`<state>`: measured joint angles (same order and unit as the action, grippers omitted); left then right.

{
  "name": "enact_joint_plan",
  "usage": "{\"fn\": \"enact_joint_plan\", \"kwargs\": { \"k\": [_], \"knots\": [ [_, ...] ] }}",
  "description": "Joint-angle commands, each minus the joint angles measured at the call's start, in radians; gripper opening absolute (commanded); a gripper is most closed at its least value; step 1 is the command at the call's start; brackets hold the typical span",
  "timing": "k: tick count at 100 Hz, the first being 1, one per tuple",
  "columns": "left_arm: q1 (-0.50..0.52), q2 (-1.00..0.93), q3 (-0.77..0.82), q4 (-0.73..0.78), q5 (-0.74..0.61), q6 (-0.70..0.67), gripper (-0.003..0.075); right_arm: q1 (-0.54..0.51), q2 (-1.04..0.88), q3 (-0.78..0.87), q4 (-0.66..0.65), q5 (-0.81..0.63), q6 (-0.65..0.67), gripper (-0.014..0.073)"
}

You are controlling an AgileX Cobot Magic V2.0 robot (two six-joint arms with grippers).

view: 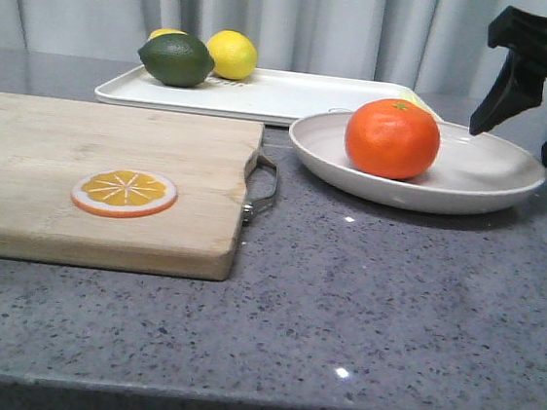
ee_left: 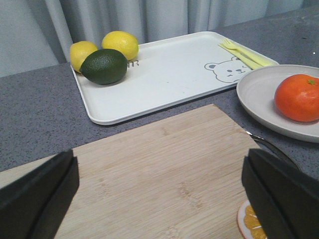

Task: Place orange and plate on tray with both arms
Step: 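Grip the white plate rim with the right gripper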

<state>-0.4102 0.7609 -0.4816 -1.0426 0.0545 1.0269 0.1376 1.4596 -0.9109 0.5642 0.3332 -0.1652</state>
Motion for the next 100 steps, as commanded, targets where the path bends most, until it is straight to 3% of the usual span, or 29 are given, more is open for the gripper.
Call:
{"fn": "enact_joint_plan", "kwargs": {
  "k": [1, 28, 65, 100],
  "knots": [
    [0.003, -0.007, -0.026, -0.011, -0.043, -0.007, 0.0638, 0.001, -0.012, -0.036, 0.017, -0.048, -0.011, 0.0517],
    [0.003, -0.007, -0.026, -0.011, -0.041, -0.007, 0.0638, 0.001, 0.016, -0.036, 0.017, -0.053, -0.011, 0.0506],
    [0.003, -0.007, -0.026, -0.011, -0.041, -0.007, 0.0638, 0.001, 0.027, -0.036, 0.017, -0.041, -0.011, 0.0321],
    [0.003, -0.007, -0.026, -0.011, -0.041, -0.007, 0.0638, 0.001, 0.027, -0.036, 0.017, -0.036, -0.011, -0.0064]
  ]
}}
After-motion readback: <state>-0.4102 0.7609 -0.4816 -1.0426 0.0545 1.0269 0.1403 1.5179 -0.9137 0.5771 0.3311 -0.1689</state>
